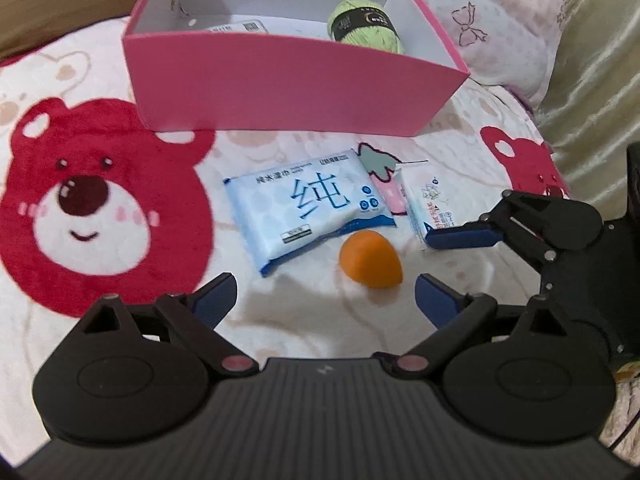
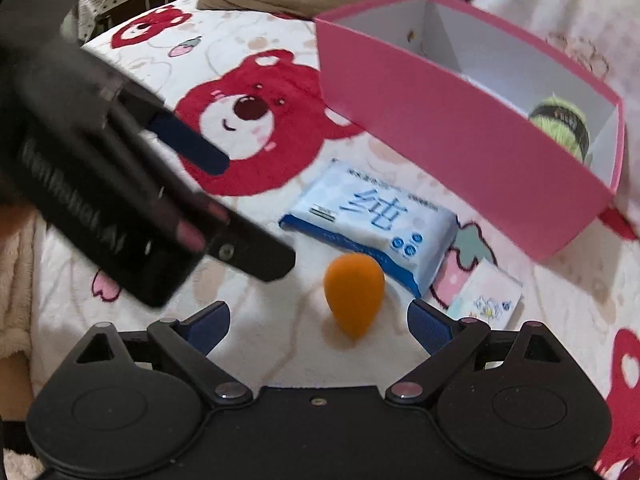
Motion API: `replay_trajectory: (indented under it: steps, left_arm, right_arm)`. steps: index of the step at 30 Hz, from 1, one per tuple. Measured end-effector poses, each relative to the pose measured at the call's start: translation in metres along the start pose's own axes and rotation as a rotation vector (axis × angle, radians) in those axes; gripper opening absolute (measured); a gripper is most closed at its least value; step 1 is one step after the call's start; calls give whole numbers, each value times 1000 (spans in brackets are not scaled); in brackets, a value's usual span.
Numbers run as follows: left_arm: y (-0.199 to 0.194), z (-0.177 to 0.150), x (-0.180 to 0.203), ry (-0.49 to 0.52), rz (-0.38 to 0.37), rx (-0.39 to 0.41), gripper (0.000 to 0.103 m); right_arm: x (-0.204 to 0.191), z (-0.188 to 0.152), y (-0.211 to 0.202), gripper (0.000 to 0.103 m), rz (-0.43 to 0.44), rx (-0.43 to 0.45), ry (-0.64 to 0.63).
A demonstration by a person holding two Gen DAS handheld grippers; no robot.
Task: Organize objects
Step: 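Lower the right gripper around the orange sponge and close on it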
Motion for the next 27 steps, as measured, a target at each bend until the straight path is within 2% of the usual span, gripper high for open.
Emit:
replay_trajectory:
  steps: [3, 9, 11, 13, 14, 20, 25, 27]
  left_arm:
    - [11, -3, 2, -21, -17, -11, 94]
    - [30, -7, -2, -84, -44, -42, 91]
    - [32, -9, -1, -76, -48, -38, 89]
    - [35, -10, -1, -79, -57, -34, 86]
    - [36, -10, -1, -82, -63, -35, 86]
    - [46, -12, 2, -110, -93, -36, 72]
    - [53, -13, 0, -147, -117, -23, 61]
    - [55, -12, -1, -166, -139, -13, 56]
  right_arm:
    - [5, -1, 3, 90, 21, -12, 40]
    - [15, 2, 18, 88, -11, -38, 41]
    - [20, 1, 21, 83, -6, -58, 61]
    - [22, -2, 24, 70, 26, -84, 90]
    - [23, -3, 25, 70, 43, -88, 104]
    - [21, -3, 28, 70, 40, -84, 94]
    - [31, -3, 33, 57, 12, -98, 129]
    - [34, -4, 33, 55, 11, -91, 148]
Point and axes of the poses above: each gripper's, at about its wrist camera, not at the fingertips, and y roughly the way its jaws point, x to its right, z to its top, the point moved 6 cm from there along y, roughly the way its jaws point, and after that the axes turned 15 degrees about z, right-handed, at the moved point
